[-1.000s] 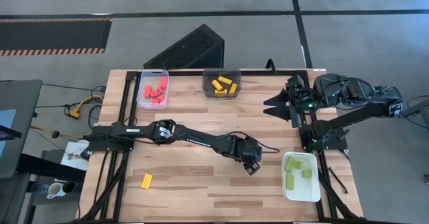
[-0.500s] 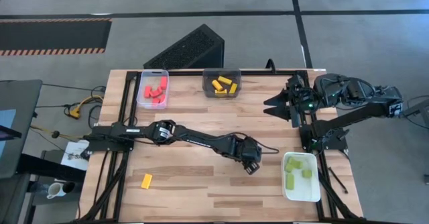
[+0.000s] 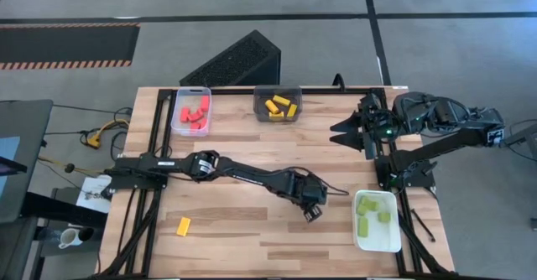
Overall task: Sort & place blocks by color
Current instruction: Put the green block into the white bin
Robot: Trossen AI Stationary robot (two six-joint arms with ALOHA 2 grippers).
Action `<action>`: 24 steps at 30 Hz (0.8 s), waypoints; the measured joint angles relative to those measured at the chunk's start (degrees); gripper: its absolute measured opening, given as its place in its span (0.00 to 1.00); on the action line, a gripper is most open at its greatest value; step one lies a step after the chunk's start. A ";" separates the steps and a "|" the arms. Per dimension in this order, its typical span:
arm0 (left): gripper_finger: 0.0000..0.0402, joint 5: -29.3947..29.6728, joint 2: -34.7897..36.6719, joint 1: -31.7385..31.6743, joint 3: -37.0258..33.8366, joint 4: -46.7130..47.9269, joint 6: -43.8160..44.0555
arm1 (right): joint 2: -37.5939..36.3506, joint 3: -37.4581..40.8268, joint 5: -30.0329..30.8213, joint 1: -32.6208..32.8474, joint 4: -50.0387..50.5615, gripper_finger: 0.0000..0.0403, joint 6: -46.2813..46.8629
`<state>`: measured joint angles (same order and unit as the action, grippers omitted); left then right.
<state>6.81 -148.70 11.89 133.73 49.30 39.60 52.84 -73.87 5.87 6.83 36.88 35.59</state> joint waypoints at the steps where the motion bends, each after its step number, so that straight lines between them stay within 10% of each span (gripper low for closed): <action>1: 0.09 -0.38 0.00 0.21 0.78 -0.43 -1.24 | -0.02 0.00 0.00 0.00 -0.01 0.62 0.00; 24: 0.11 0.07 3.16 0.88 -7.24 -63.52 -20.14 | -1.66 0.00 0.09 -0.28 0.13 0.62 4.94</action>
<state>6.89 -145.55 12.77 126.49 -14.22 19.46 51.19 -73.87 5.96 6.55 37.01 40.53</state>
